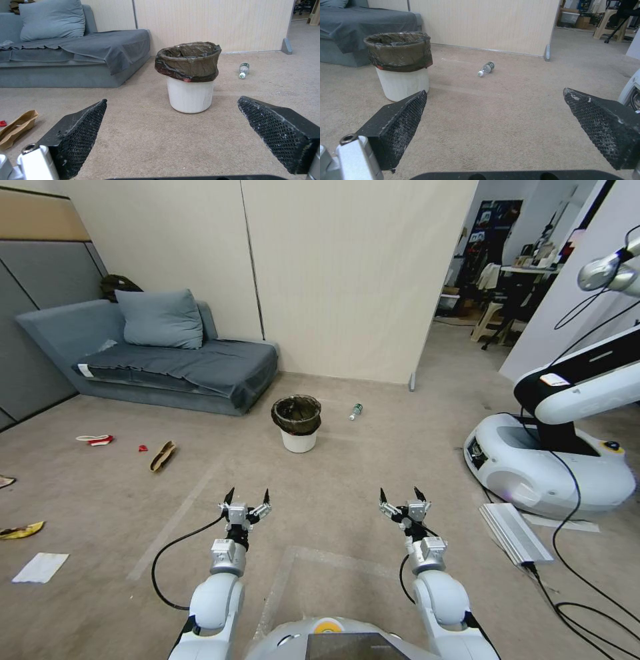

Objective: Pick up the trash bin, then pick up the garbage from the floor and place it into the trash bin.

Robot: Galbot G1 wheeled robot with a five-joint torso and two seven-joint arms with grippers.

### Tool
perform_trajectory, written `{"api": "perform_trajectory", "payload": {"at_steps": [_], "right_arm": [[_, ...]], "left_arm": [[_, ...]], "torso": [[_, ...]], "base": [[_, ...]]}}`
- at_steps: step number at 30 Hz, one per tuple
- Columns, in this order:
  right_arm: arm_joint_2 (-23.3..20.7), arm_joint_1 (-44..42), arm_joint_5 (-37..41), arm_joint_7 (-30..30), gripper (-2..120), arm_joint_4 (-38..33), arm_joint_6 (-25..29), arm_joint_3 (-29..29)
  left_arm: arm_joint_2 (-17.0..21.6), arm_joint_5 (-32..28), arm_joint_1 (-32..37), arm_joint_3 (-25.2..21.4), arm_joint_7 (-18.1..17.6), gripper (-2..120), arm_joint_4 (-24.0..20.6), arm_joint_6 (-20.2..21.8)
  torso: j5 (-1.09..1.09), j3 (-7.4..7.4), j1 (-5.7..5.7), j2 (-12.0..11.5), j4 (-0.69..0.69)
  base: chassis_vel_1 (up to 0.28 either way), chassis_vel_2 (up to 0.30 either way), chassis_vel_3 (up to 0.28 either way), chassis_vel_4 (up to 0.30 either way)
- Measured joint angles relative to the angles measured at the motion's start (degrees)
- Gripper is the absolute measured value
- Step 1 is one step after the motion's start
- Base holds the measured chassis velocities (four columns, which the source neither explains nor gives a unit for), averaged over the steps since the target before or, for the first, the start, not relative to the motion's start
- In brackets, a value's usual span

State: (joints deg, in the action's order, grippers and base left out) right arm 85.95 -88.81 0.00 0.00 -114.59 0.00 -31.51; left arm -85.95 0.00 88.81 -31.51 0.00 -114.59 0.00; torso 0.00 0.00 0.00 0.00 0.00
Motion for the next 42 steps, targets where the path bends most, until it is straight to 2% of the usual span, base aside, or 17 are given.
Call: {"api": "perform_trajectory", "payload": {"at_steps": [12,15,18,20,22,23,27,28,29,32,42], "right_arm": [[0.00,-0.04,-0.02,0.00,100,0.00,0.00,0.01],[0.40,-1.55,-1.60,0.82,100,-1.49,0.83,0.53],[2.24,-7.32,-7.69,4.10,100,-7.20,4.32,3.00],[2.79,-9.05,-9.56,5.09,100,-8.93,5.41,3.75],[4.06,-13.09,-13.92,7.47,100,-12.98,7.88,5.44],[4.06,-13.09,-13.92,7.47,100,-12.98,7.88,5.44],[6.07,-19.37,-20.64,11.09,100,-19.32,11.74,8.11],[6.07,-19.37,-20.64,11.09,100,-19.32,11.74,8.11],[6.16,-20.03,-21.39,11.52,100,-19.90,12.10,8.39],[6.16,-20.08,-21.46,11.57,100,-19.95,12.16,8.42],[6.19,-20.03,-18.95,8.90,100,-19.46,14.35,8.43]], "left_arm": [[0.01,0.00,0.04,0.00,-0.06,100,-0.06,0.08],[0.20,0.23,0.46,0.13,-0.89,100,-1.53,1.05],[0.97,1.37,2.12,0.68,-4.22,100,-7.46,4.65],[1.18,1.67,2.52,0.83,-5.08,100,-8.98,5.56],[1.75,2.54,3.77,1.24,-7.58,100,-13.43,8.32],[1.75,2.54,3.77,1.24,-7.58,100,-13.43,8.32],[2.71,3.95,5.80,1.92,-11.66,100,-20.70,12.82],[2.71,3.95,5.80,1.92,-11.66,100,-20.70,12.82],[3.26,4.78,6.99,2.31,-14.03,100,-24.95,15.34],[3.82,4.72,7.56,3.18,-14.88,100,-26.88,16.52],[3.79,4.81,7.59,3.70,-14.54,100,-26.58,16.20]], "torso": [[0.00,0.00,0.00,0.00,0.00],[-0.01,0.01,0.00,0.00,0.02],[-0.01,0.00,0.00,0.00,0.00],[-0.02,0.00,0.00,0.00,0.00],[0.00,0.00,0.00,0.00,0.00],[0.00,0.00,0.00,0.00,0.00],[-0.04,0.00,0.00,0.00,-0.02],[-0.04,0.00,0.00,0.00,-0.02],[0.01,0.00,0.00,0.00,0.00],[0.01,0.00,0.00,0.00,0.01],[0.00,0.00,0.00,0.00,0.00]], "base": [[0.000,0.000,0.000,0.000],[0.000,0.000,0.000,0.000],[0.000,0.000,0.000,0.000],[0.000,0.000,0.000,0.000],[0.000,0.000,0.000,0.000],[0.000,0.000,0.000,0.000],[0.000,0.000,0.000,0.000],[0.000,0.000,0.000,0.000],[0.000,0.000,0.000,0.000],[0.000,0.000,0.000,0.000],[0.000,0.000,0.000,0.000]]}}
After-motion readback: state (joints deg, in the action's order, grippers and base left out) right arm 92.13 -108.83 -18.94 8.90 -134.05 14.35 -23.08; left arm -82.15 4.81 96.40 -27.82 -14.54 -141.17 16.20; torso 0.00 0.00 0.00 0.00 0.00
